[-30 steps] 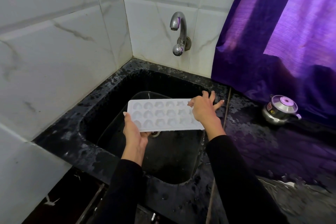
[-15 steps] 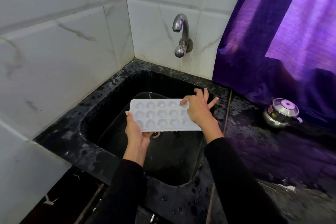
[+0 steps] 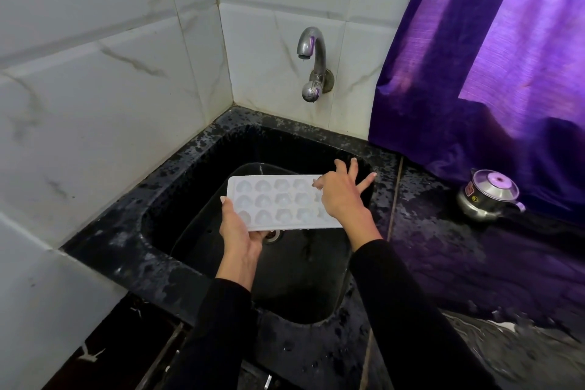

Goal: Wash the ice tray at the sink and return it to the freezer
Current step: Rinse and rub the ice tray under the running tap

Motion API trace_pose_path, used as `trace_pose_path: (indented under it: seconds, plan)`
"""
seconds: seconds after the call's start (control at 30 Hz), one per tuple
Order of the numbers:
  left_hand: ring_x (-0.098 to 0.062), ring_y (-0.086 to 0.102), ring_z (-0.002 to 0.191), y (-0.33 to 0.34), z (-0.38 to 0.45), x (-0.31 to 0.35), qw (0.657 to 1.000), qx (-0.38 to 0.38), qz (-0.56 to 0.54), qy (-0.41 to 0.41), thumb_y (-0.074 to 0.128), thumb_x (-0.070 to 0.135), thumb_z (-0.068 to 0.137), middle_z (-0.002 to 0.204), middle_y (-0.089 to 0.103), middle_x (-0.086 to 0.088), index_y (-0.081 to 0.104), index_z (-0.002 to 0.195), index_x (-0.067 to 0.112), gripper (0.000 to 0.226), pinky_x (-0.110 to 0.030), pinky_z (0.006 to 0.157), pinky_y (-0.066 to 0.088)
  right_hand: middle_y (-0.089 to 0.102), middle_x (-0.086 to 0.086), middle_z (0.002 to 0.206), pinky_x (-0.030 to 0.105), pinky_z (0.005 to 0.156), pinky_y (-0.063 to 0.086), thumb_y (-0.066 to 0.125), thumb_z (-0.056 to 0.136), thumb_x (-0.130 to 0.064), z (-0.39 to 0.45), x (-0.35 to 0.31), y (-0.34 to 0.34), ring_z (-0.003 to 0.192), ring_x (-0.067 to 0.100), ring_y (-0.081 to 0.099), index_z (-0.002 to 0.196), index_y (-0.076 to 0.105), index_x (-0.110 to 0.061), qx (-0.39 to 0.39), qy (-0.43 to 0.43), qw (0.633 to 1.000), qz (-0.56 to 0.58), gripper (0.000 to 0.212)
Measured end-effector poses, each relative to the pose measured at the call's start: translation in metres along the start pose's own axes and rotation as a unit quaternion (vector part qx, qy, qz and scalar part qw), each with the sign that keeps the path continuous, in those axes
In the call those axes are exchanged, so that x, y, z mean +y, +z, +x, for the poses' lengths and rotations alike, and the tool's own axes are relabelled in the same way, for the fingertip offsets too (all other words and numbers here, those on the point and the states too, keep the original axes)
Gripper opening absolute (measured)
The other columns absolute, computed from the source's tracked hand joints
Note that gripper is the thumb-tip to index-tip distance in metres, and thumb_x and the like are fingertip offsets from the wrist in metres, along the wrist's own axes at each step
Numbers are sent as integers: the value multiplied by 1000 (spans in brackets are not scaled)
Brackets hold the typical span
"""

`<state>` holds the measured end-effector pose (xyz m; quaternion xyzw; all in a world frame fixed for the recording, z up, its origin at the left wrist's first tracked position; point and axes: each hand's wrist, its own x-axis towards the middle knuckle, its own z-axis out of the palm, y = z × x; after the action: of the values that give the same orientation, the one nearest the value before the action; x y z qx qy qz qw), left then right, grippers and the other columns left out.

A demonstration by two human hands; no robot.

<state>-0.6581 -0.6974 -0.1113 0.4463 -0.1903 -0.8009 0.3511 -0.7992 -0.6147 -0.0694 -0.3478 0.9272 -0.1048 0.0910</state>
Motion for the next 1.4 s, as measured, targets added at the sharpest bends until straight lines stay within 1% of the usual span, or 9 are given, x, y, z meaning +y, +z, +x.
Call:
trace_pose_path:
  seconds: [0.13, 0.33, 0.5, 0.63, 0.8, 1.03, 1.17, 1.27, 1.4]
  plan:
    - [-32, 67, 101, 0, 0, -1, 1000, 1, -2, 4, 38, 55, 98, 114, 69, -11, 59, 123, 15, 52, -49, 77, 57, 20, 11, 153, 70, 102, -16, 51, 86, 10, 0, 3, 0, 145, 38, -13, 122, 64, -27, -4, -1, 1000, 0, 53]
    - [-32, 67, 99, -1, 1, -3, 1000, 0, 2, 1, 38, 56, 97, 112, 69, -11, 60, 122, 15, 53, -49, 75, 58, 16, 12, 155, 70, 104, -14, 54, 91, -4, 4, 2, -3, 145, 39, -14, 120, 64, -20, -11, 18, 1000, 0, 35]
    - [-30, 67, 99, 1, -1, -3, 1000, 6, -2, 13, 38, 55, 97, 111, 70, -10, 61, 119, 16, 51, -53, 86, 54, 13, 12, 156, 71, 102, -14, 54, 87, 7, 3, 2, -2, 144, 40, -15, 124, 63, -26, -6, -5, 1000, -11, 51]
    - [-30, 68, 98, 0, -2, -3, 1000, 5, -3, 19, 39, 55, 97, 111, 70, -9, 61, 117, 16, 49, -52, 83, 56, 17, 13, 154, 72, 103, -15, 49, 84, 15, 5, 5, -3, 144, 41, -15, 127, 60, -30, -29, -7, 999, -11, 63]
    - [-30, 67, 98, -1, -5, -5, 1000, 3, -1, 17, 38, 54, 98, 111, 70, -9, 61, 118, 16, 49, -49, 78, 57, 21, 12, 151, 72, 104, -14, 50, 86, 13, 10, 8, -5, 145, 40, -13, 122, 63, -29, -42, 2, 999, 6, 57]
    - [-32, 67, 102, 3, -4, -5, 1000, -3, -4, 20, 38, 56, 97, 115, 69, -10, 60, 122, 16, 52, -54, 88, 54, 29, 10, 142, 68, 108, -11, 47, 77, 17, 12, 6, -10, 145, 31, 1, 103, 59, -24, 54, -26, 993, 98, 51]
    - [-32, 67, 102, 6, -6, -7, 1000, -6, 9, 18, 39, 56, 97, 114, 70, -10, 62, 117, 17, 50, -55, 92, 51, 16, 10, 154, 67, 106, -15, 50, 78, 17, 11, -5, -9, 146, 34, -13, 113, 65, -28, 13, -48, 998, 40, 58]
    - [-31, 68, 98, 7, -7, -8, 1000, -10, 16, 21, 40, 56, 97, 111, 71, -11, 64, 109, 17, 47, -56, 93, 50, 12, 9, 157, 69, 107, -13, 51, 80, 15, 11, -8, -5, 146, 34, -15, 120, 63, -29, -7, -42, 999, 5, 61]
    - [-29, 69, 90, 6, -8, -9, 1000, -4, 11, 25, 39, 55, 98, 101, 72, -8, 64, 103, 19, 44, -56, 93, 51, 12, 11, 156, 69, 105, -15, 50, 78, 18, 7, -10, -1, 145, 37, -16, 117, 64, -33, -24, -59, 998, -21, 66]
